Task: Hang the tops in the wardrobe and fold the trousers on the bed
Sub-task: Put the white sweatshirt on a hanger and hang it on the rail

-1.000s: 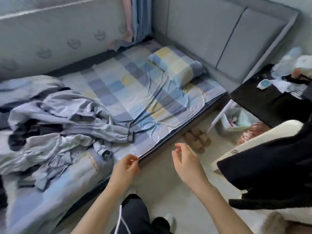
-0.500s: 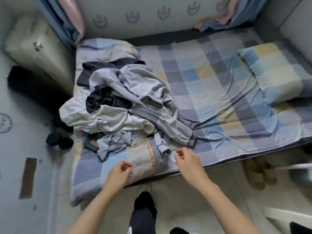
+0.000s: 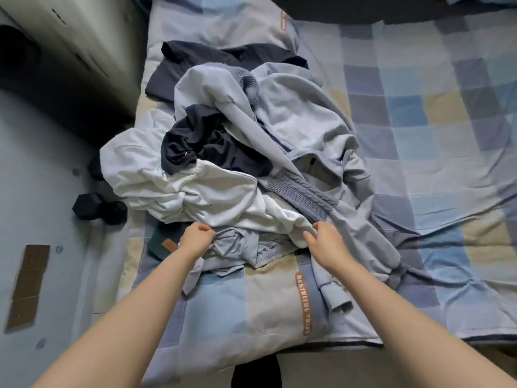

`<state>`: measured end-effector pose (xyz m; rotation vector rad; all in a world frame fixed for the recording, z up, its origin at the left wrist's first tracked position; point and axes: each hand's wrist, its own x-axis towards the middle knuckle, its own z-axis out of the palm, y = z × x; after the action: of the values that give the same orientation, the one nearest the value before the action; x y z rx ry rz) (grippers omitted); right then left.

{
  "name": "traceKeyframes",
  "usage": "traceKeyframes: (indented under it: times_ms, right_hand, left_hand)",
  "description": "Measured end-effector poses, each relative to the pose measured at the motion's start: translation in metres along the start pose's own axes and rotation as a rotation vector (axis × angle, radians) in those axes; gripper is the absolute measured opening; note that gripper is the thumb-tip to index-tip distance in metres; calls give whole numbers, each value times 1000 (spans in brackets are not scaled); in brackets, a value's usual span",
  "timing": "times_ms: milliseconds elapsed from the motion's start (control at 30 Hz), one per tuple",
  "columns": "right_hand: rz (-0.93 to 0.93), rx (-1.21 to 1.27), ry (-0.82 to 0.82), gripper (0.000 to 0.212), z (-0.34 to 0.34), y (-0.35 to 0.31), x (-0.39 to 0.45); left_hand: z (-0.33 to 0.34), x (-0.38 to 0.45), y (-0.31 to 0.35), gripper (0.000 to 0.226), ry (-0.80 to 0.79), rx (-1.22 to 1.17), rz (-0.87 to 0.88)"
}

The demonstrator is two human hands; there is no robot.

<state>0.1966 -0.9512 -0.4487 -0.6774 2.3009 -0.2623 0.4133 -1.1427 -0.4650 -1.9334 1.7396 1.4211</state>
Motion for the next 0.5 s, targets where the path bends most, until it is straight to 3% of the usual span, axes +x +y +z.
traceKeyframes:
  times_ms: [200, 267, 333, 400, 500]
  right_hand:
    - [9, -89, -35, 62, 52, 3, 67]
    - [52, -196, -32, 53, 60, 8, 78]
    - [40, -252, 8, 28, 64, 8, 85]
    - [-9, -102, 13, 27, 63, 2, 84]
    - [-40, 399, -20, 20, 52, -15, 61]
  left_hand:
    - [13, 86, -14, 14, 73, -365, -239]
    - [16, 100, -10, 17, 68, -554, -288]
    - [24, 115, -7, 26, 44, -654, -321]
    - [30, 124, -5, 40, 58, -687, -338]
    - [33, 127, -7, 58, 128, -724, -389]
